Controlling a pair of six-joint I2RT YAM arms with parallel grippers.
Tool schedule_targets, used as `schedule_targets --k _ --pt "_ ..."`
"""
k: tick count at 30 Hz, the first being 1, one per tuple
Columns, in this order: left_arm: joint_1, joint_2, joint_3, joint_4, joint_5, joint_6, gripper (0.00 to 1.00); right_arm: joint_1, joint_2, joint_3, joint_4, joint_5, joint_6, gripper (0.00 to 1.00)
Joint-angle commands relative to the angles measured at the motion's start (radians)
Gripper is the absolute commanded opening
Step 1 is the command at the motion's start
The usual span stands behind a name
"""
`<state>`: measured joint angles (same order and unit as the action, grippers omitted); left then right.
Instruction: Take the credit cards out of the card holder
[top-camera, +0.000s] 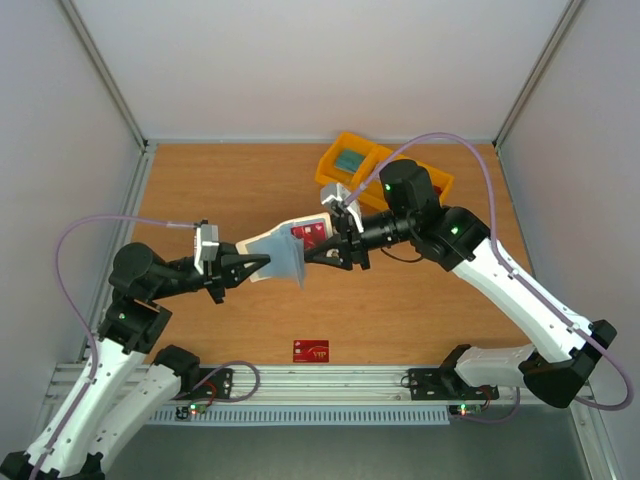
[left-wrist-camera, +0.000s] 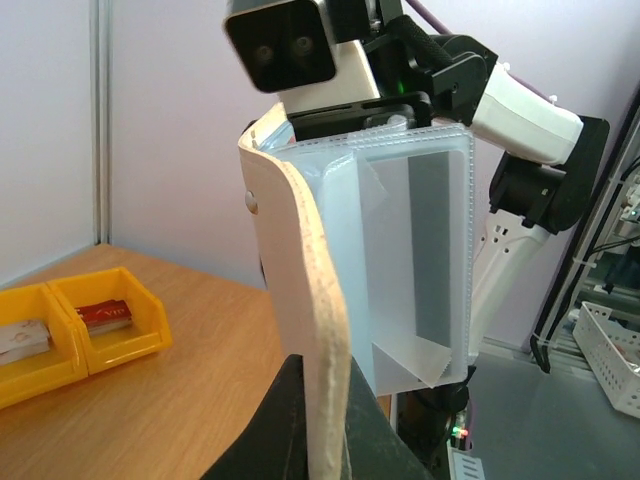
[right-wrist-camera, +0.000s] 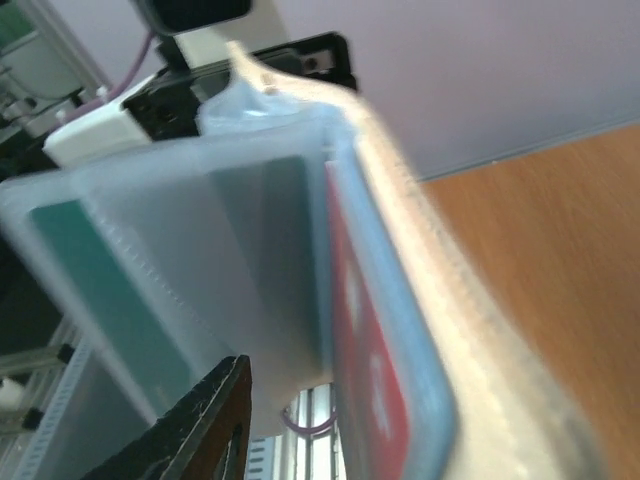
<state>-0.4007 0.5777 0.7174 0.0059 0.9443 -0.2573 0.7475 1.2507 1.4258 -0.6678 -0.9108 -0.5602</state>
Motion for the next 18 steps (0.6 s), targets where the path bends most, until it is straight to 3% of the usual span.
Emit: schedule_targets --k 1,6,10,12,15,18 --pt "-0.006 -0.003 -0.014 0.071 -0.013 -0.030 0.00 0.009 0.004 -0.032 0.134 0.111 0.123 0.35" --pt "-0.006 -0.003 -0.015 0.067 -0.023 -0.028 0.00 0.013 0.021 -0.045 0.207 0.118 0.183 0.28" --pt "-0.006 -0.006 -0.011 0.037 -0.080 -0.040 0.01 0.013 0.018 -0.051 0.216 0.090 0.200 0.12" --pt "-0.006 -0.008 -0.008 0.021 -0.125 -0.045 0.11 0.013 0.017 -0.050 0.206 0.100 0.212 0.03" --pt "-0.005 -0.018 0.008 -0.047 -0.210 -0.020 0.35 0.008 0.006 -0.047 0.179 0.168 0.240 0.01" --pt "-0.001 -0.032 0.035 -0.127 -0.330 0.060 0.48 -0.007 -0.006 -0.055 0.187 0.200 0.297 0.01"
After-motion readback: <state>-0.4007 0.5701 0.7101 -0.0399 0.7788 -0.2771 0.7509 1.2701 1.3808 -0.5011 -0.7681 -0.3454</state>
